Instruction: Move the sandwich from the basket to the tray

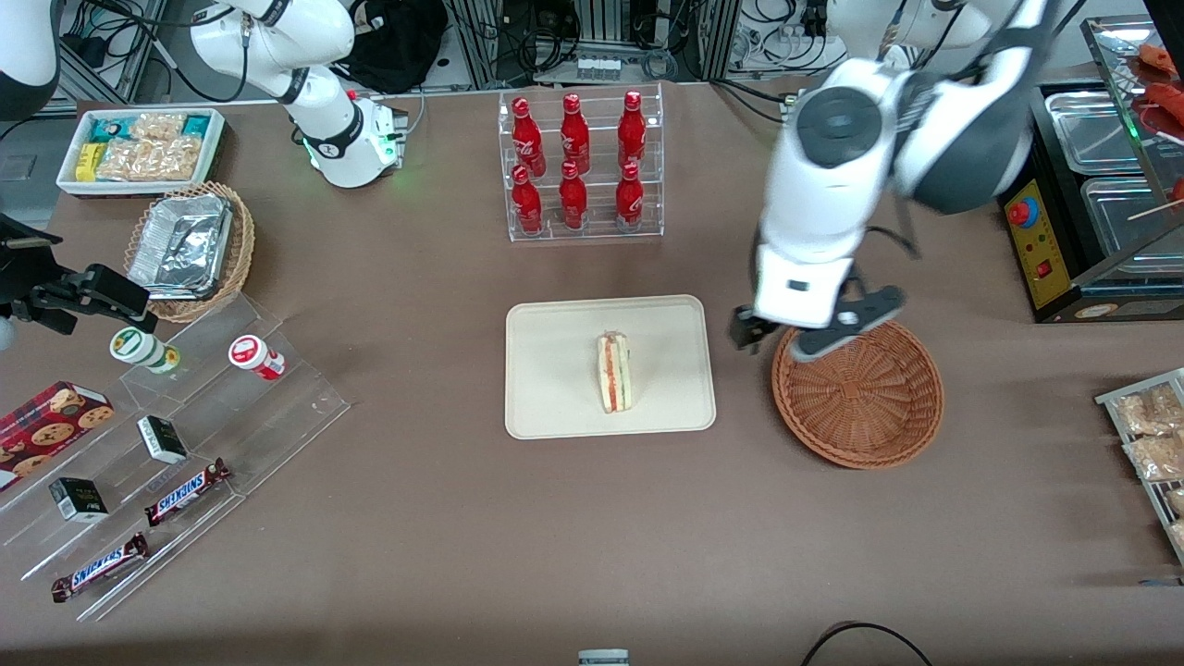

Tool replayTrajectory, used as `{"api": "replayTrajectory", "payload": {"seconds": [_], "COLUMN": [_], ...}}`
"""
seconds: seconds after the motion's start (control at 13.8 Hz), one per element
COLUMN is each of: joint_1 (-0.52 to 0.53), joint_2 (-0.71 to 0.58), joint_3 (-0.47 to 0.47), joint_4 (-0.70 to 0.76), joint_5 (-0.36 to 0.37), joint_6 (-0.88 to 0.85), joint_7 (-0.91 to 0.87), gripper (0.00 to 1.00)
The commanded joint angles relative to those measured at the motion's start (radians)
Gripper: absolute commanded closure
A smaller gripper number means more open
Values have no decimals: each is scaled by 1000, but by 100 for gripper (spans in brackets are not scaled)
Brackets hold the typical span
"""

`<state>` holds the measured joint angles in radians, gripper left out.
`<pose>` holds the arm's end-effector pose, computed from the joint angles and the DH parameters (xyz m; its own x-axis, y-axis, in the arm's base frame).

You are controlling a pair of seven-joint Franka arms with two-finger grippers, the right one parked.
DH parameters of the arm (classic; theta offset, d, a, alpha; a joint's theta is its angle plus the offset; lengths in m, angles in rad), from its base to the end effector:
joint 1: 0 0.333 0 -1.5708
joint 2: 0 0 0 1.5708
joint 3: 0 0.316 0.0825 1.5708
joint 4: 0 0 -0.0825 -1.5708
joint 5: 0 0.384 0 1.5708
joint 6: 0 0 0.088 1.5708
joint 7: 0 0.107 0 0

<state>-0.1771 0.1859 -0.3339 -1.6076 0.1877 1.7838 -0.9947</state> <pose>0.5537 -0.2750 0.5225 0.8975 0.4290 0.1023 0.4366 -0.8971 -0.0675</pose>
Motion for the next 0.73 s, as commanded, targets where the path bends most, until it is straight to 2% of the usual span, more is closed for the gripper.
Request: {"api": "replayTrajectory", "payload": {"seconds": [0.0,0.15,0.36,0.65], "joint_1": [102,180,269,341], "joint_2": [-72,-112,-152,-230], "joint_3": [-8,-8,-8,-5], "joint_4": [-31,-34,-48,-120], "joint_5": [-60,-112,-146,-146], "joint_6": [-90,-153,-230,-245], "joint_7": [173,331,525,680], "gripper": [0,0,0,0]}}
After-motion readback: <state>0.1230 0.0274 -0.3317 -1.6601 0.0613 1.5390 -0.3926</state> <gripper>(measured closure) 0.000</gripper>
